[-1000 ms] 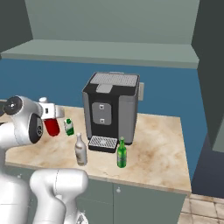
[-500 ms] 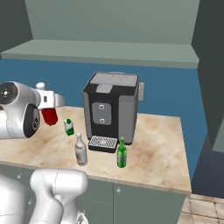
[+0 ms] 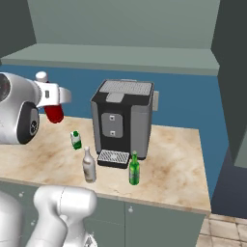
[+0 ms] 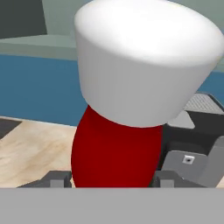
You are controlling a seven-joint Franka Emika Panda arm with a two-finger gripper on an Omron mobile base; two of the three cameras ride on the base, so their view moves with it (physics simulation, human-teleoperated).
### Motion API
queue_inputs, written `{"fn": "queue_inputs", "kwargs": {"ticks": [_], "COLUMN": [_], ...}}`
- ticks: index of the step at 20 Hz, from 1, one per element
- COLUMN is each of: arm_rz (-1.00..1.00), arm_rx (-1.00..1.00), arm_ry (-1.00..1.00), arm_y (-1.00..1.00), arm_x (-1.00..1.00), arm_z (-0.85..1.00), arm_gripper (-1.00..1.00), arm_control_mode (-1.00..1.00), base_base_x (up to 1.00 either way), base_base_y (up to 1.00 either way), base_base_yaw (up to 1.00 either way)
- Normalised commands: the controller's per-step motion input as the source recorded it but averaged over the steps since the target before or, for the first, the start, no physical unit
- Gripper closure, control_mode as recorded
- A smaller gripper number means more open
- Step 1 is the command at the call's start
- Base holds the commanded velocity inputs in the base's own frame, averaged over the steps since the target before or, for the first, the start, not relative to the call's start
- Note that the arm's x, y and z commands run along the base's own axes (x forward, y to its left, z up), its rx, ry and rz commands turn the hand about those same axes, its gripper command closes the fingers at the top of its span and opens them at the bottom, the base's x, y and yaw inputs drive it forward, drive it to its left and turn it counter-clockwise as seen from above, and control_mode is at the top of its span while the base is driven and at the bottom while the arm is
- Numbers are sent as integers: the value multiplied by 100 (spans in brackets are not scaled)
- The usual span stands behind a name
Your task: Sort all alcoholic drinks to one cabinet, and non-alcoholic drinks to the other.
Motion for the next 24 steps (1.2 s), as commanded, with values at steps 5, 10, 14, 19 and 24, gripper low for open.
{"fn": "queue_inputs", "kwargs": {"ticks": [5,10,14,19,24], "arm_rz": [-3,-5,-7,-7,-4], "arm_rx": [0,-3,-5,-5,0], "arm_ry": [-11,-13,-12,-12,-8], "arm_y": [-23,-22,-20,-19,-20], "arm_x": [-16,-6,0,0,0], "arm_z": [58,43,34,27,28], "arm_gripper": [100,100,100,100,100], "arm_control_mode": [-100,-100,-100,-100,-100], "base_base_x": [0,0,0,0,0], "base_base_y": [0,0,0,0,0], "base_base_yaw": [0,0,0,0,0]}}
